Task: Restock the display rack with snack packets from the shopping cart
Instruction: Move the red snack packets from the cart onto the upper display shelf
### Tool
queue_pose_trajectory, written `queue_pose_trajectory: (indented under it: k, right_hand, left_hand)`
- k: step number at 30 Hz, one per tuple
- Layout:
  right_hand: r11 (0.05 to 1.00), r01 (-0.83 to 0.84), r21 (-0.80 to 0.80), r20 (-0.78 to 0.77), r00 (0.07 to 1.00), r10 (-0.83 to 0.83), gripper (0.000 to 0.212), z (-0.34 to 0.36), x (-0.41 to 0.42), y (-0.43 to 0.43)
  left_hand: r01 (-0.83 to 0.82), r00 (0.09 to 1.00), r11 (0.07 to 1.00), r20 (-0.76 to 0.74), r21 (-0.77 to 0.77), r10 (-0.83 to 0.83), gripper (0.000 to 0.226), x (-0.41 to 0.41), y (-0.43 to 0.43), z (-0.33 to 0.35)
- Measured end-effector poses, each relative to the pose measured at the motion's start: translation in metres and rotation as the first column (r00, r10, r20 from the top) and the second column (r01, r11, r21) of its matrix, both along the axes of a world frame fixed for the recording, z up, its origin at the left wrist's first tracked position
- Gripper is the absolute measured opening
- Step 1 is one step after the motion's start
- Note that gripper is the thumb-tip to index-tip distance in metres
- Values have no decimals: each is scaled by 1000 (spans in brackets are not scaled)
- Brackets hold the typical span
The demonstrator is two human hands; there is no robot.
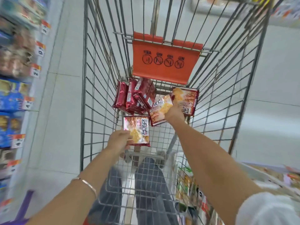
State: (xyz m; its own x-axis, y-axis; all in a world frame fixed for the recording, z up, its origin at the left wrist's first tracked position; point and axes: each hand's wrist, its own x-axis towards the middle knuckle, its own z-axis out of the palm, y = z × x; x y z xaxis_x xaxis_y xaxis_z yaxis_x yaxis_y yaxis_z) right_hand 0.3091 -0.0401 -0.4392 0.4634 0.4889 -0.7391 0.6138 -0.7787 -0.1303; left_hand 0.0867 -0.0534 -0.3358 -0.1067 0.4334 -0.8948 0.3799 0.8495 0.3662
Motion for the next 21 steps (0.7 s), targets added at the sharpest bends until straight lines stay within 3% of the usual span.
queue_pose_trajectory:
  k: [2, 4, 9, 11, 13, 15, 17, 19, 21]
  right_hand:
    - [999, 26, -26, 27, 999, -25, 38, -6, 5, -3]
    - [999, 11, -52, -43, 999, -14, 31, 6, 12, -2]
    - [955, -203, -218, -262, 954, 143, 38, 66, 33, -3]
    - [921, -250, -300, -398, 910, 117, 38, 90, 40, -4]
    - [918, -273, -287, -513, 854, 93, 36, 113, 43, -4]
    - [926, -300, -232, -614, 783, 100, 36, 134, 44, -2]
    - [920, -330, -211, -679, 726, 105, 29, 147, 51, 5]
    - [970, -218, -104, -572, 811, 121, 25, 138, 65, 22]
    - [986, -124, 112, -211, 967, 146, 17, 111, 81, 45]
  left_hand:
    - [-1, 1000, 1000, -7, -10, 1, 10, -2, 6, 1]
    - [28, 1000, 1000, -11, -12, -29, 16, -1, 10, -2]
    - [-53, 998, 998, 14, -44, 54, 12, 14, 13, -5]
    - [-76, 992, 979, 81, -187, 92, 49, 22, 10, 1]
    - [-68, 952, 919, 251, -388, 177, 63, 30, 9, 12]
    - [-63, 908, 896, 347, -439, 234, 56, 37, 12, 22]
    - [-105, 899, 922, 361, -372, 248, 44, 41, 15, 22]
    - [-157, 878, 936, 389, -314, 278, 36, 42, 18, 19]
    - [-163, 878, 943, 393, -291, 273, 33, 37, 20, 13]
